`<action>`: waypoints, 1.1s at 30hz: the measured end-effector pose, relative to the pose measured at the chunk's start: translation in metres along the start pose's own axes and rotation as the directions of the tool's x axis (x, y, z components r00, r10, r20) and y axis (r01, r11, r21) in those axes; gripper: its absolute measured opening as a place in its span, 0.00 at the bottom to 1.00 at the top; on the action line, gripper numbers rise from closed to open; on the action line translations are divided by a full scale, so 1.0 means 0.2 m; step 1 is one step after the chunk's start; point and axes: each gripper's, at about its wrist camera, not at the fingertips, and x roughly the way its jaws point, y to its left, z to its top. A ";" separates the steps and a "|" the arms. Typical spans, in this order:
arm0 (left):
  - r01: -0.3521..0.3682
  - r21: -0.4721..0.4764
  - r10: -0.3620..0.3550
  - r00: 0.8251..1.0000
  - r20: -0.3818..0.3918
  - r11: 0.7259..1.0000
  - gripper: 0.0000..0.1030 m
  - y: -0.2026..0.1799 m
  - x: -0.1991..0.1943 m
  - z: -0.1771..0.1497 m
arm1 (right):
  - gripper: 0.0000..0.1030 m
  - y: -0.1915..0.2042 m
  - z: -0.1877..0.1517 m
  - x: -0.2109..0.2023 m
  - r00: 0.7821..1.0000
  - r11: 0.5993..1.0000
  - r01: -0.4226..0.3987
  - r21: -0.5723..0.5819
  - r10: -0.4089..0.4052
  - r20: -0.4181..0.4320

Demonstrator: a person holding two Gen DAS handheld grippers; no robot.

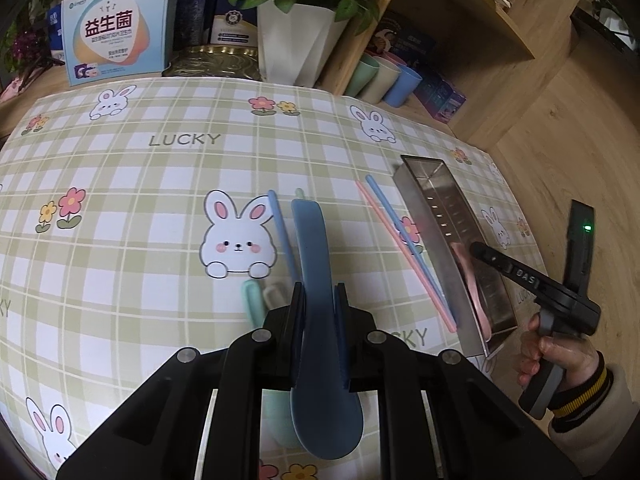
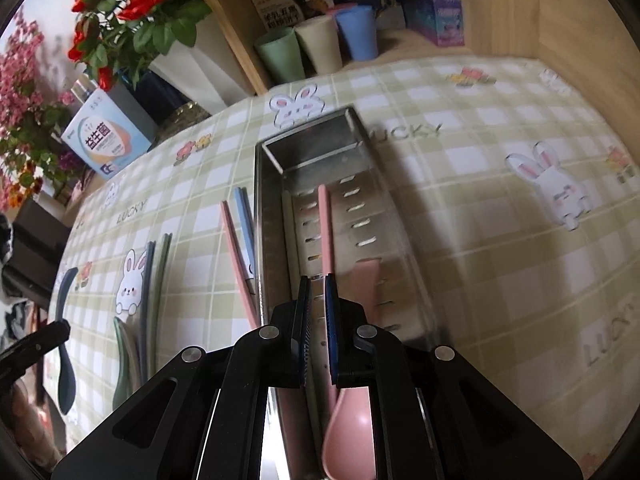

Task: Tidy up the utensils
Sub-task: 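Carry the blue spoon with the left gripper toward the steel tray while the right carries the green chopstick there, then open the right gripper to drop the green chopstick in the tray while the left lowers the blue spoon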

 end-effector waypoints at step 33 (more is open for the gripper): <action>0.188 0.074 -0.170 0.965 -0.201 0.979 0.13 -0.93 0.61 0.12 | 0.83 -0.44 -0.07 -0.46 0.989 0.986 0.068 0.153 -0.087 0.121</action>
